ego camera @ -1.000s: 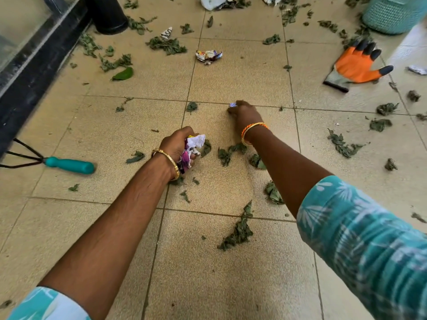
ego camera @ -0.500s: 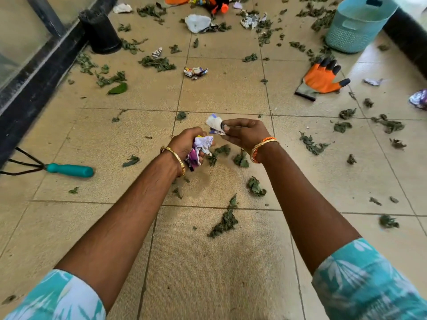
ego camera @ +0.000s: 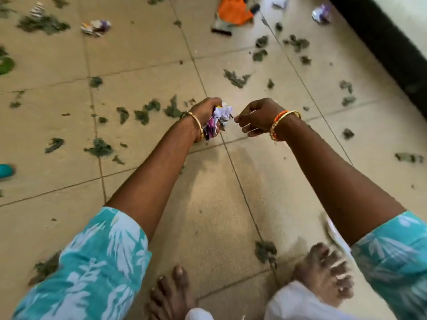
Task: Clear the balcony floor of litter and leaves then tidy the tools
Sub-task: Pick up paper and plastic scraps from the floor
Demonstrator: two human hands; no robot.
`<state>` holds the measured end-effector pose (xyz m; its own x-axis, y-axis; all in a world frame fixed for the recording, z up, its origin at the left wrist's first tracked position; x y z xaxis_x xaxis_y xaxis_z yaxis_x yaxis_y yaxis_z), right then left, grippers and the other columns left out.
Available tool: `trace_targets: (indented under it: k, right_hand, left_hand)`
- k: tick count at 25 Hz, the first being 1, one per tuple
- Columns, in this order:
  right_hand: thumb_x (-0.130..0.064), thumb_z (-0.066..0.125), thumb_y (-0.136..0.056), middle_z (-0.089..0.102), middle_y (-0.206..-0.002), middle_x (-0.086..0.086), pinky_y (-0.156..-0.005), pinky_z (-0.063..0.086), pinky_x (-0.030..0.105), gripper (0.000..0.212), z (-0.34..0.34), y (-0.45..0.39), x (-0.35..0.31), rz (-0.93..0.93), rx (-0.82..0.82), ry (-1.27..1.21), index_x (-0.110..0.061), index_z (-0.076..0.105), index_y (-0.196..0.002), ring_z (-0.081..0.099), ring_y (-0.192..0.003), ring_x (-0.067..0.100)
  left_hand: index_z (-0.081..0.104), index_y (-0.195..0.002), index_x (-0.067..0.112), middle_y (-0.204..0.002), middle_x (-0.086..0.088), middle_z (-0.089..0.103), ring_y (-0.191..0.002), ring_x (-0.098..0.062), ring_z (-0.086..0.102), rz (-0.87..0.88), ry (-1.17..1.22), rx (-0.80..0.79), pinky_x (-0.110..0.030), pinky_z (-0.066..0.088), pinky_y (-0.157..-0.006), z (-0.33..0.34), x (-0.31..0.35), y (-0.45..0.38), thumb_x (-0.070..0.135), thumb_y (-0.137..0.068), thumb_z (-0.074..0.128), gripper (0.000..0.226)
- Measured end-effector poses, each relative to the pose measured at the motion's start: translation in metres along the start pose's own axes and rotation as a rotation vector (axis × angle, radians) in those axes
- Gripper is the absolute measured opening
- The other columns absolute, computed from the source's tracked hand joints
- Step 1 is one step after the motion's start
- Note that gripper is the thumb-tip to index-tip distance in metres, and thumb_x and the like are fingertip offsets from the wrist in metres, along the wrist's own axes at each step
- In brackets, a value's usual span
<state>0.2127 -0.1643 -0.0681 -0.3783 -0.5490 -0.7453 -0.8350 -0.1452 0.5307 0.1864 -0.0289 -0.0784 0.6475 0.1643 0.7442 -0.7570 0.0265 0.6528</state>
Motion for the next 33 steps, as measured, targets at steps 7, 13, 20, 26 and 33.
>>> trace_targets:
  k: [7, 13, 20, 26, 33]
  right_hand:
    - [-0.002, 0.059, -0.086, 0.069, -0.076, 0.007, -0.063, 0.058, 0.028, 0.012, 0.004, 0.061, 0.097, 0.132, -0.300, 0.233, -0.009, 0.061, -0.076, 0.067, -0.064, 0.015]
    - [-0.009, 0.060, -0.076, 0.069, -0.073, 0.007, -0.064, 0.052, 0.030, 0.004, -0.069, 0.079, 0.123, -0.081, 0.314, 0.085, -0.009, 0.064, -0.075, 0.065, -0.064, 0.017]
    - [-0.006, 0.059, -0.087, 0.062, -0.073, 0.005, -0.056, 0.049, 0.024, 0.014, -0.203, 0.179, 0.222, 0.224, 0.553, -0.383, -0.013, 0.059, -0.075, 0.059, -0.063, 0.016]
    - [-0.020, 0.079, -0.072, 0.066, -0.100, 0.013, -0.080, 0.056, 0.042, 0.042, -0.172, 0.240, 0.280, 0.450, 0.286, -0.225, -0.006, 0.061, -0.108, 0.060, -0.082, 0.019]
    - [-0.011, 0.069, -0.075, 0.060, -0.087, 0.002, -0.060, 0.039, 0.022, 0.023, -0.126, 0.190, 0.259, 0.226, 0.287, 0.323, -0.012, 0.063, -0.097, 0.053, -0.080, 0.016]
  left_hand:
    - [0.048, -0.060, 0.013, -0.035, 0.002, 0.042, -0.025, -0.011, 0.036, -0.146, -0.179, -0.166, -0.008, 0.027, -0.036, 0.078, -0.058, -0.002, 0.020, -0.092, 0.046, 0.032]
    - [0.060, -0.058, 0.008, -0.044, -0.004, 0.055, -0.029, -0.015, 0.048, -0.204, -0.217, -0.253, -0.013, 0.039, -0.036, 0.144, -0.070, -0.020, 0.029, -0.090, 0.056, 0.038]
    - [0.039, -0.061, 0.011, -0.034, 0.002, 0.043, -0.029, -0.007, 0.045, -0.152, -0.237, -0.416, -0.026, 0.054, -0.051, 0.278, -0.083, -0.004, 0.014, -0.093, 0.049, 0.034]
    - [0.048, -0.065, 0.011, -0.041, -0.002, 0.048, -0.034, -0.015, 0.046, -0.127, -0.606, -0.562, -0.012, 0.034, -0.037, 0.331, -0.114, 0.012, 0.023, -0.085, 0.055, 0.024]
    - [0.055, -0.071, 0.007, -0.057, -0.006, 0.054, -0.031, -0.012, 0.044, -0.169, -0.600, -0.553, -0.013, 0.034, -0.039, 0.316, -0.121, 0.002, 0.017, -0.084, 0.050, 0.017]
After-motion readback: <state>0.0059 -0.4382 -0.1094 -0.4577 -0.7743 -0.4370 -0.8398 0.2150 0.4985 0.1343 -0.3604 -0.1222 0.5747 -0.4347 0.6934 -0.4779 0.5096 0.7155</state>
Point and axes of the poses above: each hand's wrist, its own y-axis away from the middle knuckle, its own z-axis out of the palm, x = y × z, the point moved 6 cm from there along -y, towards the middle knuckle
